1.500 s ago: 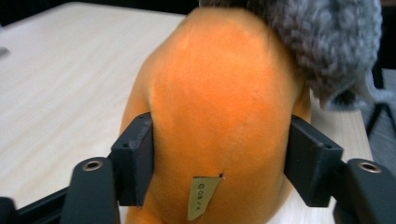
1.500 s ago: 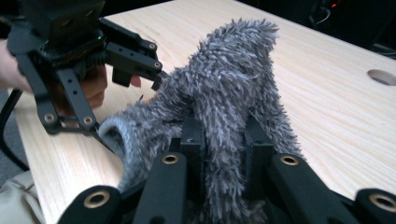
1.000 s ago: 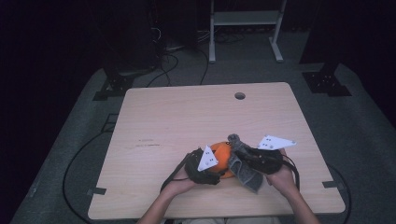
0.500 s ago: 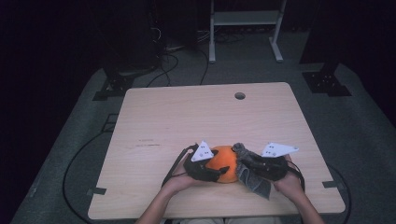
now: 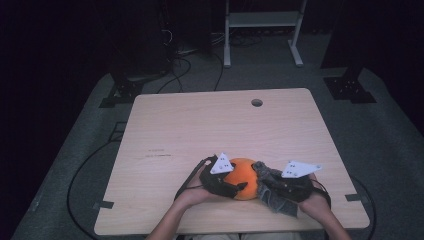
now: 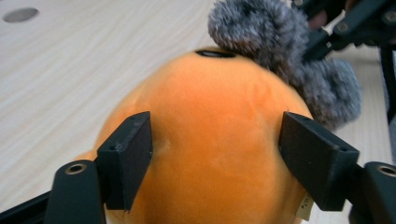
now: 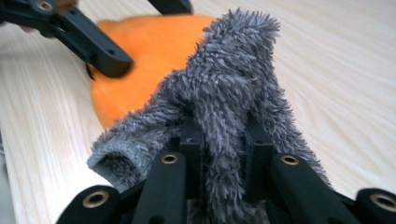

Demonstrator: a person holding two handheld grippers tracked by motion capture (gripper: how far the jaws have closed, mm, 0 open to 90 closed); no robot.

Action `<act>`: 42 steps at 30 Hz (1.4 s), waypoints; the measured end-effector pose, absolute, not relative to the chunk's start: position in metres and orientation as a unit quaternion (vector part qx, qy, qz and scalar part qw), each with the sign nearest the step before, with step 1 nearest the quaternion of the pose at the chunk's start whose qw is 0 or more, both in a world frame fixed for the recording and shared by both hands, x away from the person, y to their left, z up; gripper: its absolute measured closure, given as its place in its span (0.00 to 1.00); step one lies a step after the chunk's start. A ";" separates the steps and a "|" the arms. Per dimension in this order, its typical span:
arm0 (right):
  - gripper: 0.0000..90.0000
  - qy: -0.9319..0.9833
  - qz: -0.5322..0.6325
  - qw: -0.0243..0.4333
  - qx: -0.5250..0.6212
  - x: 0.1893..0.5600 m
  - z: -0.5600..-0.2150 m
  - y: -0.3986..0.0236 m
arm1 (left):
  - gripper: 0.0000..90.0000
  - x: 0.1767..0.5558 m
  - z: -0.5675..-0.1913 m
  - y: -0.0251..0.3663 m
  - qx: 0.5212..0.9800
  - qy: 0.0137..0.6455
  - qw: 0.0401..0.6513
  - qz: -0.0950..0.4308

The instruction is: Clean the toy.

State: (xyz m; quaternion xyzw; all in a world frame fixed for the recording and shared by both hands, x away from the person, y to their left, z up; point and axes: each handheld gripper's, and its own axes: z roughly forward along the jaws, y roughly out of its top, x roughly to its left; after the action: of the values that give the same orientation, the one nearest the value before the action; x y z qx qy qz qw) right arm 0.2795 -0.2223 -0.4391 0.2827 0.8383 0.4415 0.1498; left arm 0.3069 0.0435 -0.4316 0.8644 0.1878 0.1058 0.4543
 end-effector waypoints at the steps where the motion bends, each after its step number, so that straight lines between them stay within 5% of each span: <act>1: 0.82 0.841 0.431 0.153 0.289 0.279 -0.440 -0.225 | 0.30 0.306 -0.432 0.044 0.867 0.184 0.450 0.105; 18: 0.81 0.820 0.482 0.142 0.275 0.273 -0.415 -0.217 | 0.31 0.299 -0.431 0.055 0.889 0.145 0.426 0.085; 23: 0.81 0.838 0.460 0.124 0.267 0.274 -0.428 -0.215 | 0.23 0.302 -0.413 0.056 0.878 0.115 0.456 0.084; 32: 0.81 0.841 0.456 0.116 0.267 0.274 -0.432 -0.220 | 0.10 0.324 -0.426 0.028 0.900 0.122 0.410 0.082; 42: 0.78 0.825 0.458 0.118 0.310 0.278 -0.427 -0.253 | 0.35 0.319 -0.432 0.042 0.888 0.142 0.428 0.088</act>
State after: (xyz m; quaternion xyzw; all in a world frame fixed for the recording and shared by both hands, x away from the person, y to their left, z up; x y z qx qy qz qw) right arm 0.2780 -0.2534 -0.4272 0.3103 0.8246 0.4582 0.1176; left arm 0.3186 0.0419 -0.4321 0.8884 0.1419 0.0879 0.4277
